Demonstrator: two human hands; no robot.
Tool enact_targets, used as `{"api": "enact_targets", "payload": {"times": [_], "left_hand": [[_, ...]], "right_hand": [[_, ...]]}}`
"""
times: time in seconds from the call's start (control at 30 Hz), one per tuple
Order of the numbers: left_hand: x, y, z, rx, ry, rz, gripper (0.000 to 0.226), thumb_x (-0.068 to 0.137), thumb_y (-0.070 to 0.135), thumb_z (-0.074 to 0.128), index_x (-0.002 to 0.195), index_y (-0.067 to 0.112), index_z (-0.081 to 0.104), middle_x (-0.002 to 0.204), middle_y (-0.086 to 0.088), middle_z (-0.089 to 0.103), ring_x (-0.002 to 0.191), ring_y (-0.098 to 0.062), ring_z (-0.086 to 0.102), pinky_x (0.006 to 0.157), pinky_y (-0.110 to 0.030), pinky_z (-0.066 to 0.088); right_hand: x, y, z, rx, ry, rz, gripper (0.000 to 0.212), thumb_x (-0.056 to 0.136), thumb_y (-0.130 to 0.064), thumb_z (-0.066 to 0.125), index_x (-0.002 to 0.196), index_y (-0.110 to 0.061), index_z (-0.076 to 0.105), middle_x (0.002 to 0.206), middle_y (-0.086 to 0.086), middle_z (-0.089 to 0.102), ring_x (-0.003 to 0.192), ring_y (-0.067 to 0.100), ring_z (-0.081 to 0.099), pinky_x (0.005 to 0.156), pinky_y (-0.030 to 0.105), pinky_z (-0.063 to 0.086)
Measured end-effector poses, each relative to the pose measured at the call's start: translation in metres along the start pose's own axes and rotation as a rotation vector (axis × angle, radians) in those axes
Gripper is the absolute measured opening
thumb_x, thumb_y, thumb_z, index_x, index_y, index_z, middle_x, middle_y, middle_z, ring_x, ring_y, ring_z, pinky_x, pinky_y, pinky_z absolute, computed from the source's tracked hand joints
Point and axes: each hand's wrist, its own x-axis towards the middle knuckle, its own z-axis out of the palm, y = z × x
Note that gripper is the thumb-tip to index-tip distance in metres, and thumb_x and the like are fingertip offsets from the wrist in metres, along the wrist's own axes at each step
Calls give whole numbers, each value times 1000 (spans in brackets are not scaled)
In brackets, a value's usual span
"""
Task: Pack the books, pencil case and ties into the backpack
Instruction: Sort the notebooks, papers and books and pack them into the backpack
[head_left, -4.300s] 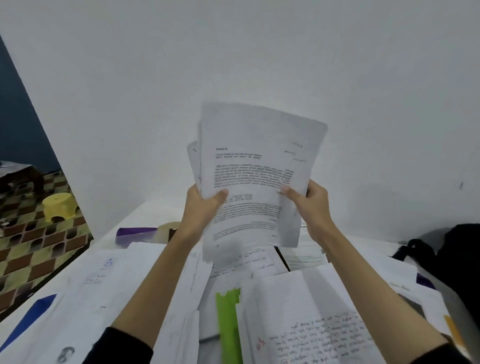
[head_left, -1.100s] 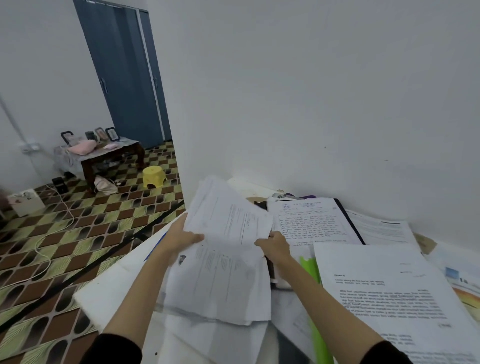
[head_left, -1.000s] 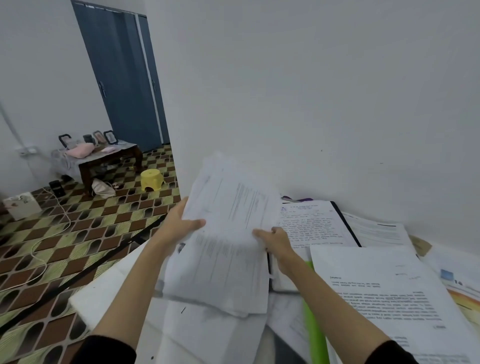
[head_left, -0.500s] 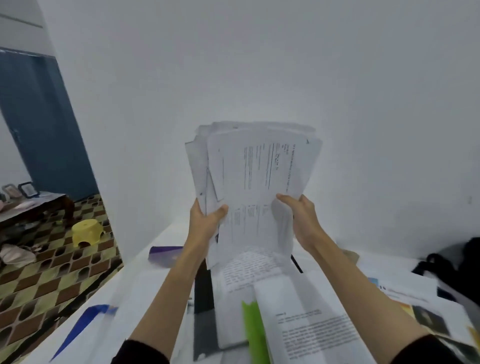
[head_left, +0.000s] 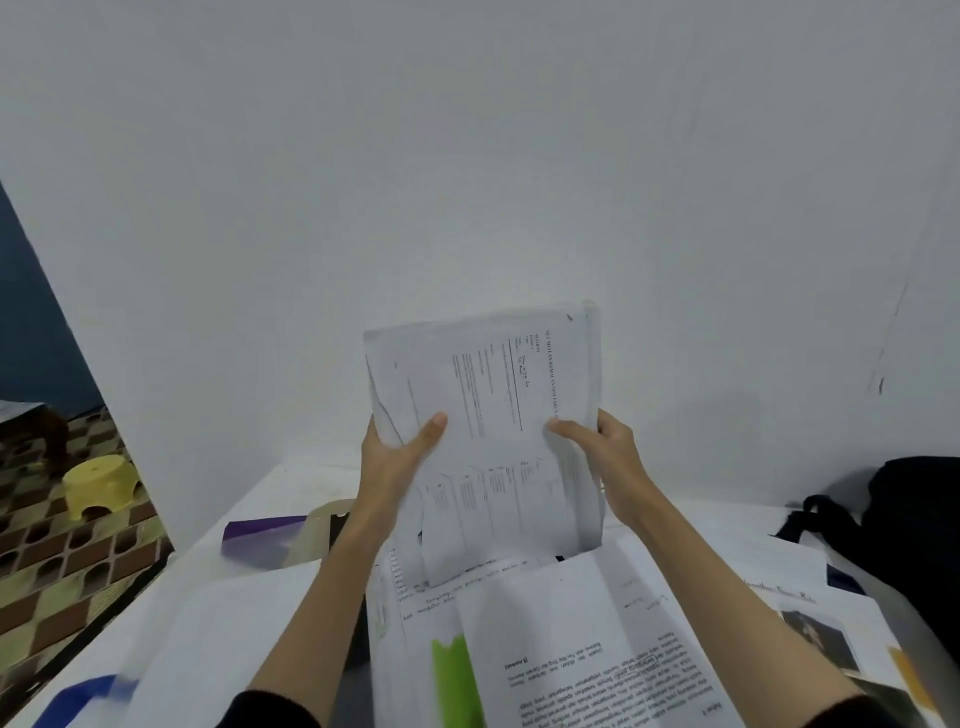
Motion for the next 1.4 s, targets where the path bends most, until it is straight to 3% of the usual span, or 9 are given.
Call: {"api": "enact_targets", "payload": {"times": [0.23,0.37,0.43,0.6,0.73,0.93,1.07,1.17,1.4], "left_hand": [[1,-7,11,5,53,45,55,73,37,72,121,19,52,108,1,65,95,-15,65,65,-20,56],[-6,-22,12,-18,23,33,67,75,51,72,129,21,48,119,0,62,109,-20,61,88,-38,54],[-8,-24,17,-13,40,65,57,81,49,66,127,25,42,124,2,57,113,-19,56,95,-39,49],[-4,-21,15,47,93,135,26,95,33,49,118,33,37,110,11,55,101,-12,58,77,-25,51],[2,-26,4,78,76,131,22,97,22,50,118,20,48,113,1,60,107,-21,60,82,-31,54],[-3,-31,12,161,65,88,50,95,28,52,139,19,32,134,-5,50,121,-27,52,100,-50,45],[-3,-32,11,194,23,64,51,98,25,46,143,19,23,137,-4,46,121,-24,50,101,-44,45],[-3,-38,9,283,-16,42,54,98,24,45,145,17,18,138,-3,42,124,-23,46,104,-43,41],[7,4,15,359,50,143,55,99,21,43,147,9,18,149,-12,35,134,-29,38,110,-49,34]], "right_hand": [[-1,6,-3,-1,-7,-30,29,85,-13,68,113,-16,63,106,-4,69,95,11,65,68,17,52],[-7,19,-3,-24,-19,-15,25,85,-17,67,110,-21,61,106,-5,68,92,6,64,63,13,51],[-8,22,2,16,16,-27,29,87,-19,66,115,-18,61,107,-4,68,95,9,65,66,14,51],[-6,12,8,45,41,-100,26,89,-20,63,115,-20,59,108,-7,67,96,6,63,66,13,51],[-3,14,11,30,103,-113,28,88,-22,64,115,-20,58,107,-6,66,93,4,62,64,12,50],[-2,20,12,-3,106,-107,36,86,-21,67,121,-19,56,110,-5,65,99,7,61,72,16,51],[1,23,8,-53,113,-74,35,84,-19,69,115,-23,56,106,-9,65,98,9,61,83,24,50],[0,34,9,-119,190,-53,30,86,-19,67,111,-23,51,101,-9,61,93,10,59,81,24,49],[3,-15,31,-187,245,-257,25,93,-9,52,118,-11,54,100,-1,61,87,12,60,77,24,52]]}}
